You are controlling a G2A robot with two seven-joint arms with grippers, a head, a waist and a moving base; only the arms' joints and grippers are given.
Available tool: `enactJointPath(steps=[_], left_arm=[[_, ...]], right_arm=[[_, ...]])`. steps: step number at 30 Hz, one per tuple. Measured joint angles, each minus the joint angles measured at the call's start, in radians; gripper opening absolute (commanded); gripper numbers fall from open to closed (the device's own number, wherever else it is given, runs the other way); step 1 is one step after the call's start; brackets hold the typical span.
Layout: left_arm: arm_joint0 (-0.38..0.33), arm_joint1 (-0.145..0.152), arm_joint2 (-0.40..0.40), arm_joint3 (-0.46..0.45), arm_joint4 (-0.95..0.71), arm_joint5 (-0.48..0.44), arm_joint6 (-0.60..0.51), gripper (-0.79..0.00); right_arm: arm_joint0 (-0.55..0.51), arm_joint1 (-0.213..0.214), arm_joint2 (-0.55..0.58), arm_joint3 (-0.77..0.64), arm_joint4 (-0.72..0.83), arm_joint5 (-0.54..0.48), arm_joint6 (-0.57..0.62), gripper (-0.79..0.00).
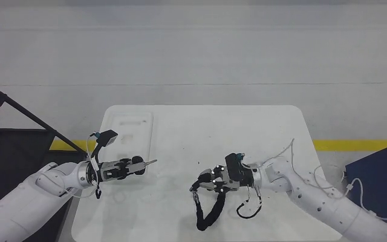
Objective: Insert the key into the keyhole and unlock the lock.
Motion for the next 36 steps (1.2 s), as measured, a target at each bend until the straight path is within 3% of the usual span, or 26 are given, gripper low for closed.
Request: enactJointPath(steps=[3,7,11,16,22,30,31,32,36], left_arm=[[0.000,0.000,0.000,0.000,0.000,0.000,0.000,-0.785],[0.000,0.000,0.000,0.000,0.000,0.000,0.000,-0.785],[0.000,0.000,0.000,0.000,0.000,0.000,0.000,-0.785],[0.000,0.000,0.000,0.000,0.000,0.000,0.000,-0.785],[0.000,0.000,0.000,0.000,0.000,0.000,0.000,-0.785],[0.000,0.000,0.000,0.000,0.000,0.000,0.000,-0.785],[0.000,0.000,0.000,0.000,0.000,0.000,0.000,-0.785],[0.000,0.000,0.000,0.000,0.000,0.000,0.000,-0.785],[0.000,0.000,0.000,0.000,0.000,0.000,0.000,-0.785]], right_arm=[[0.065,-0.052,-0.048,0.018,0.124,0.071,0.213,-0.785],[0.135,-0.130,-0.105,0.069,0.223,0.122,0.398,-0.785],[0.186,-0.202,-0.140,0.149,0.216,0.180,0.490,-0.785],[0.209,-0.272,-0.158,0.271,0.165,0.225,0.499,-0.785],[0.207,-0.311,-0.152,0.406,0.118,0.232,0.485,-0.785],[0.184,-0.293,-0.108,0.461,0.075,0.183,0.510,-0.785],[0.180,-0.288,-0.102,0.456,0.071,0.181,0.519,-0.474],[0.177,-0.282,-0.094,0.448,0.069,0.178,0.528,0.000],[0.159,-0.250,-0.049,0.382,0.052,0.182,0.558,0.000]])
